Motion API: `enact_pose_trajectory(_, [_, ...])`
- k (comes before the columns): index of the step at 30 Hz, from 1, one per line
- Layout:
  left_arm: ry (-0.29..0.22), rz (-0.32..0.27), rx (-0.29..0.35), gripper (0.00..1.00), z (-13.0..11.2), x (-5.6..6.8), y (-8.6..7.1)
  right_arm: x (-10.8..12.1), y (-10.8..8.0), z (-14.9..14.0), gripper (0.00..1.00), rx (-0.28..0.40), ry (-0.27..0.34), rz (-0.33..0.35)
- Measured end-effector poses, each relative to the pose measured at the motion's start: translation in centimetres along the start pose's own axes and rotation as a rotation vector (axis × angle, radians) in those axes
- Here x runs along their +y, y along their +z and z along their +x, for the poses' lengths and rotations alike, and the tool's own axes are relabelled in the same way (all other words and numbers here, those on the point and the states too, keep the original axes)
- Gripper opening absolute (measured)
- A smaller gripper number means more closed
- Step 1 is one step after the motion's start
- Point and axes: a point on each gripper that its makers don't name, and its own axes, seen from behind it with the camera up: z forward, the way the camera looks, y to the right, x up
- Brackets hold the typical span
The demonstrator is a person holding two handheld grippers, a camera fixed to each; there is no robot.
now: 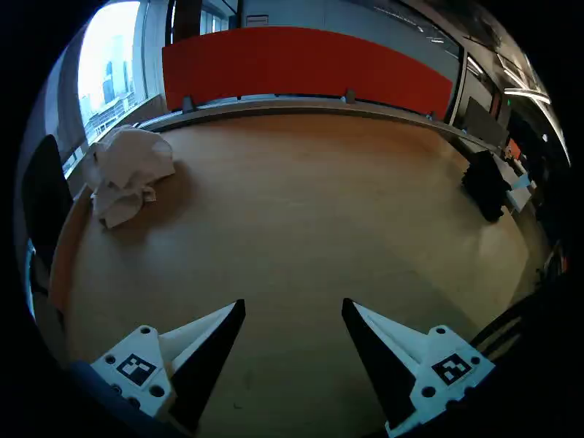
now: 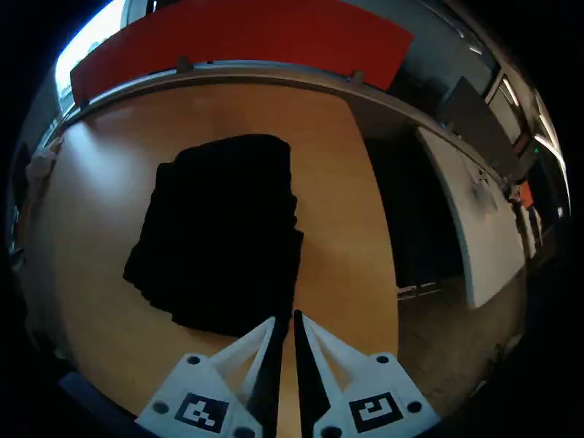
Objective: Fold towel
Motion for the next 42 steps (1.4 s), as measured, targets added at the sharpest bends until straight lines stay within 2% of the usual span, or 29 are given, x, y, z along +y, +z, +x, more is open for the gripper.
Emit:
enact_pose_trajectory(5, [-0.002, 0.003, 0.002, 0.99, 0.1, -0.2, -0.1, 0.1, -0.2, -0.1, 0.22, 0.003, 0.003, -0.005])
enact_pose_trajectory(7, [-0.003, 0.003, 0.003, 0.99, 0.1, -0.3, -0.1, 0.2, -0.4, -0.2, 0.31, 0.002, 0.003, -0.008])
enact_pose_trajectory(9, [-0.004, 0.004, 0.004, 0.99, 0.1, -0.3, -0.1, 0.3, -0.5, -0.3, 0.45, 0.001, 0.001, -0.012])
enact_pose_trajectory(11, [-0.004, 0.004, 0.006, 0.99, 0.2, -0.3, -0.1, 0.5, -0.6, -0.3, 0.67, 0.002, 0.000, -0.022])
enact_pose_trajectory(14, [-0.005, 0.003, 0.008, 0.99, 0.2, -0.3, -0.1, 0.7, -0.7, -0.3, 0.90, 0.003, 0.000, -0.031])
enact_pose_trajectory(15, [-0.005, 0.003, 0.009, 0.99, 0.2, -0.3, -0.1, 0.7, -0.8, -0.3, 0.97, 0.004, 0.001, -0.032])
enact_pose_trajectory(16, [-0.005, 0.002, 0.010, 0.99, 0.3, -0.3, -0.1, 0.5, -0.8, -0.2, 0.99, 0.007, 0.001, -0.027])
enact_pose_trajectory(24, [-0.004, -0.002, 0.014, 0.99, 0.5, -0.2, 0.0, -0.2, -1.5, 0.4, 1.00, 0.029, 0.009, 0.001])
enact_pose_trajectory(30, [-0.007, -0.002, 0.016, 0.99, 0.5, -0.2, -0.1, -0.6, -2.0, 1.4, 1.00, 0.071, 0.047, 0.016])
enact_pose_trajectory(35, [-0.005, -0.001, 0.017, 0.99, 0.6, -0.2, -0.1, -0.9, -2.9, 3.3, 1.00, 0.143, 0.095, 0.012])
enact_pose_trajectory(42, [-0.005, -0.002, 0.020, 0.99, 0.8, 0.0, 0.0, -1.0, -4.2, 6.8, 1.00, 0.278, 0.166, -0.003])
